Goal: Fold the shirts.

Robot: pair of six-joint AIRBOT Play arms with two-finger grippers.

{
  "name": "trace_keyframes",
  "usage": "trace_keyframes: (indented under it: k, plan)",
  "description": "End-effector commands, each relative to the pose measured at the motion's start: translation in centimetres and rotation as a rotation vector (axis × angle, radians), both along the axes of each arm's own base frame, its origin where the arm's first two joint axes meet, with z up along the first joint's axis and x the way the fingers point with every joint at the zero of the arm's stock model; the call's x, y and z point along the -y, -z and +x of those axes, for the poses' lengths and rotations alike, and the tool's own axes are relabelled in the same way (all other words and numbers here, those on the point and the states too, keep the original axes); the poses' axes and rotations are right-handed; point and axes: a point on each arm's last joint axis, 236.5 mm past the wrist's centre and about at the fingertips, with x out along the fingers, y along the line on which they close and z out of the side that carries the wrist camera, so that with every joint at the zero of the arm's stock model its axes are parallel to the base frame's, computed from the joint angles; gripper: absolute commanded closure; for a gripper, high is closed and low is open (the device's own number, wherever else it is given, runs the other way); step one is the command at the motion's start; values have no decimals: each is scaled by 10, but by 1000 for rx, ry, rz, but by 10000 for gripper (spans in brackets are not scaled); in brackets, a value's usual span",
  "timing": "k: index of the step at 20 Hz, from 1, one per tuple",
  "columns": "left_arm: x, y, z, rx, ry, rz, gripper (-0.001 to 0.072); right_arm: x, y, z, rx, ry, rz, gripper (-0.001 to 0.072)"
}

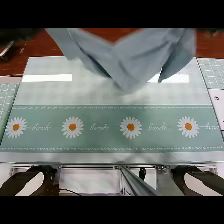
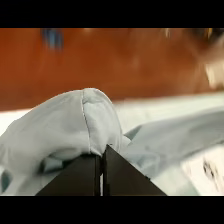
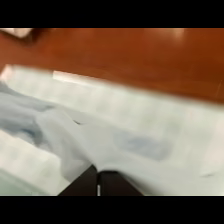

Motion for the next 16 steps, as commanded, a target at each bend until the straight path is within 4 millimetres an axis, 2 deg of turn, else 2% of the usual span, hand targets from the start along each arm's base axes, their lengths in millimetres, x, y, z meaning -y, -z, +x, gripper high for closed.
trace_keyframes:
  k: [1,3,5,7,9,10,12,14,16]
  plan:
    - [-21,-147,-109,427,-147,71,681,15,-112,-94,318,71,-59,696]
    - [-30,-173,-159,540,-233,136,681,29,-130,-139,397,133,-110,696]
    - [-42,-180,-197,588,-333,192,681,44,-138,-174,441,197,-153,696]
    - [-48,-177,-224,587,-390,230,681,50,-130,-198,416,217,-183,696]
    - [-42,-160,-235,538,-372,270,681,48,-110,-210,348,202,-194,696]
    - [-37,-146,-234,484,-341,291,681,45,-95,-210,298,183,-193,696]
    - [-32,-107,-219,327,-282,305,681,36,-54,-200,164,131,-187,696]
    - [-35,-61,-191,170,-247,299,681,22,-6,-182,18,58,-161,696]
    - [-42,-7,-154,11,-224,280,681,14,42,-158,-100,7,-143,696]
